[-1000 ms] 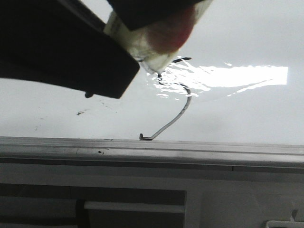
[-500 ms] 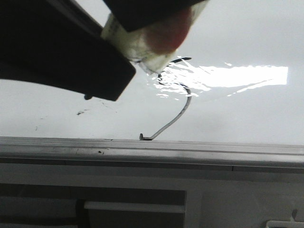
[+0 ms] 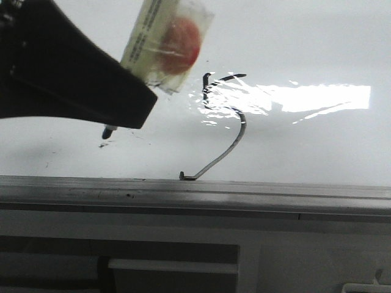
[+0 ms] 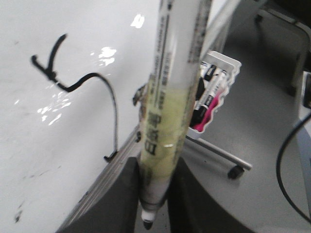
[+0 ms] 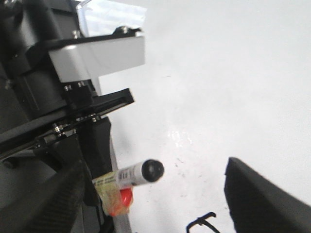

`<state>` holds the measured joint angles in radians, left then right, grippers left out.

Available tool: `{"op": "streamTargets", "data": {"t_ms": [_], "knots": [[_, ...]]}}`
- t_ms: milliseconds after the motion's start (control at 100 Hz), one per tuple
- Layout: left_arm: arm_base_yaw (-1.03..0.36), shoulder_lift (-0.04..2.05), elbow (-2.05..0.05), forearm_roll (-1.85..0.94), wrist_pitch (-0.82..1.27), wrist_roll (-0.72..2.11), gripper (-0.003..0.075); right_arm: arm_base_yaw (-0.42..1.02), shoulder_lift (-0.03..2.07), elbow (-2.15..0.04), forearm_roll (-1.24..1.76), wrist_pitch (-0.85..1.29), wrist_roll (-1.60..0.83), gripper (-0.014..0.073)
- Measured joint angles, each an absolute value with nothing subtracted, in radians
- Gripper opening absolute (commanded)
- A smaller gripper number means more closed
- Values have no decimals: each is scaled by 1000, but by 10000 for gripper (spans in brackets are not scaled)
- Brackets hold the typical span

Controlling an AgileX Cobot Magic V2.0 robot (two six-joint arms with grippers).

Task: Write number 5 on whiteboard

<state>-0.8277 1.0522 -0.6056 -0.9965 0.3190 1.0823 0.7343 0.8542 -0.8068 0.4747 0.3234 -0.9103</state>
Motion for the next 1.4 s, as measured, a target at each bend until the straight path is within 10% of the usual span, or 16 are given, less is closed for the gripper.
{"op": "streamTargets", "data": {"t_ms": [180, 1120, 1400], "knots": [[-828, 1052, -521, -1194, 49, 1013, -20, 654, 810, -807, 476, 360, -863, -67], [-829, 1307, -628, -1436, -56, 988, -15, 624, 806, -798, 479, 411, -814, -50], [-835, 1309, -633, -1532, -71, 988, 307, 624, 806, -798, 479, 421, -812, -50]]}}
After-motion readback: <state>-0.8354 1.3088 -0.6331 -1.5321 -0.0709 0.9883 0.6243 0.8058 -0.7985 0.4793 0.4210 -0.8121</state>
